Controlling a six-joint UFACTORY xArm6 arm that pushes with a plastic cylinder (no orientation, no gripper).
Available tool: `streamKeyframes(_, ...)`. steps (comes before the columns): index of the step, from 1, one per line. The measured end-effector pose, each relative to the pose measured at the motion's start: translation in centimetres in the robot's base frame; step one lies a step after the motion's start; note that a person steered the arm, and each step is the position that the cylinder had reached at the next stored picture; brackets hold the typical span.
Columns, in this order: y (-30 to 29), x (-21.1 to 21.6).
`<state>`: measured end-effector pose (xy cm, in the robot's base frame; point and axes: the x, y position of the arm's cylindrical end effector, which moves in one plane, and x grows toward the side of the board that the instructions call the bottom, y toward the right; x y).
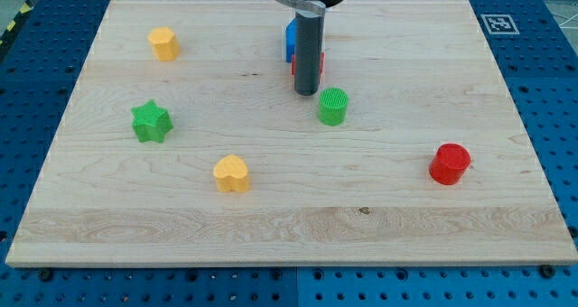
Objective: Push the green circle right a bit
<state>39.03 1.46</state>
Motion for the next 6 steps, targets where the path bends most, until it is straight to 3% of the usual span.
streamKeyframes(3,-3.3,1.2)
streamKeyframes(4,-1.5,4.0)
streamKeyframes(6,2.9,3.5)
